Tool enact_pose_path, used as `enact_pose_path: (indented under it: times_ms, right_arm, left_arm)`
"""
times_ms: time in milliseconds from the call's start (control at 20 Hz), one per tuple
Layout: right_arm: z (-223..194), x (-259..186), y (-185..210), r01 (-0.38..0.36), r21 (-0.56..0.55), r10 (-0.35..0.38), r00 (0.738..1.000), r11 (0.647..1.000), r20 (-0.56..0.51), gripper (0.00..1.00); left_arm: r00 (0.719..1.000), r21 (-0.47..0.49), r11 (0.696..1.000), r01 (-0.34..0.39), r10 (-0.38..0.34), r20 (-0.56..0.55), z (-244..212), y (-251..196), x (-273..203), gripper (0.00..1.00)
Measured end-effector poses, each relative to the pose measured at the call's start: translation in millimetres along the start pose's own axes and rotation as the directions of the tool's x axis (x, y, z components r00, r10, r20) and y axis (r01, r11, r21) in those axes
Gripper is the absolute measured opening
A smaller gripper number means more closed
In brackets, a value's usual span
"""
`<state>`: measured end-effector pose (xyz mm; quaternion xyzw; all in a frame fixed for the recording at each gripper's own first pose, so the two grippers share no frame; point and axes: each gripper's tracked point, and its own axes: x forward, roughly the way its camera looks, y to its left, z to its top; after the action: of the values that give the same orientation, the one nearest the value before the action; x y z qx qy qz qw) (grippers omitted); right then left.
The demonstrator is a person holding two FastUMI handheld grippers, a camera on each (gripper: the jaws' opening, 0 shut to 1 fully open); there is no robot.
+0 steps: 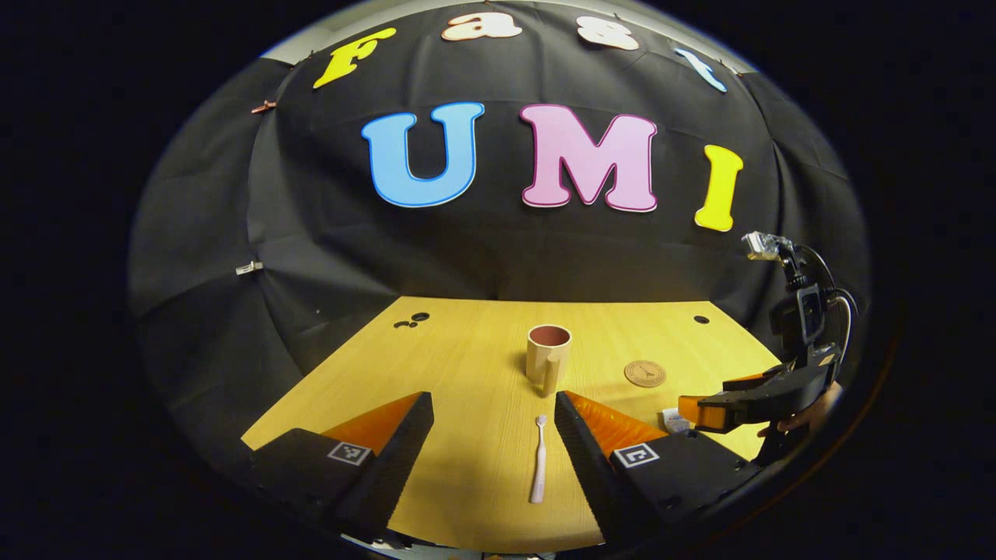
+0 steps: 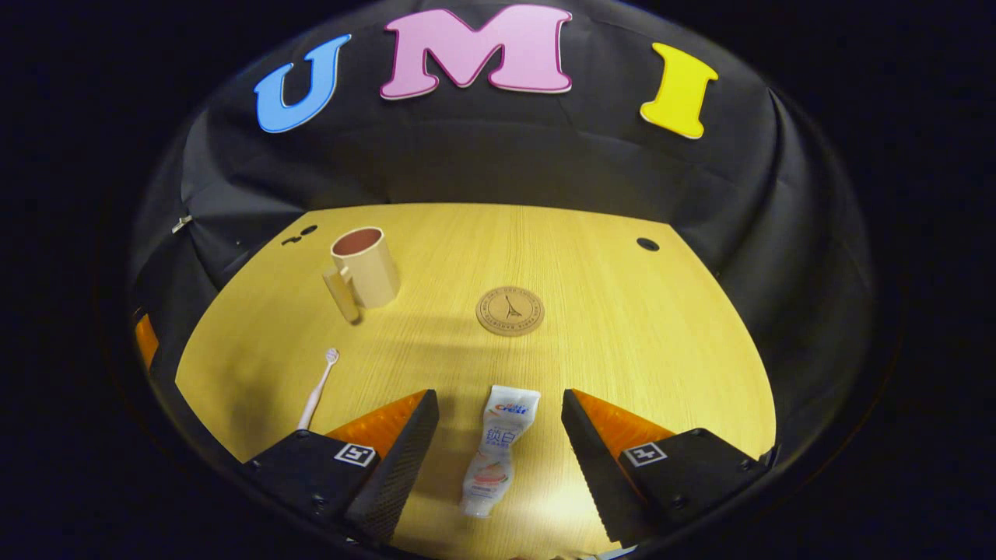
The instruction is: Put the toothbrush and toothpaste on the desktop into the cup, then pick up the cup and place it on the coaster on the desktop.
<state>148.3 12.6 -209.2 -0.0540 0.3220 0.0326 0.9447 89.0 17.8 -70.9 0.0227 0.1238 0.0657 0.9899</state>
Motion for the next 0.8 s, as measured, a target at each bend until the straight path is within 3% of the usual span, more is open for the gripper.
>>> enact_pose_path:
  times_ms: [600, 800]
  right_arm:
    - [-63.4, 45.1, -7.6, 0.03, -0.006, -0.031, 0.976, 1.0, -0.216, 0.98]
    - [-77.9, 44.7, -1.2, 0.007, 0.028, 0.0, 0.968, 1.0, -0.25, 0.97]
  left_arm:
    - [0.995, 0.005, 0.998, -0.069, 0.07, -0.075, -10.1, -2.9, 13.0, 0.96]
    - [0.992, 0.021, 0.997, -0.078, 0.08, -0.1, -17.0, -2.2, 8.1, 0.96]
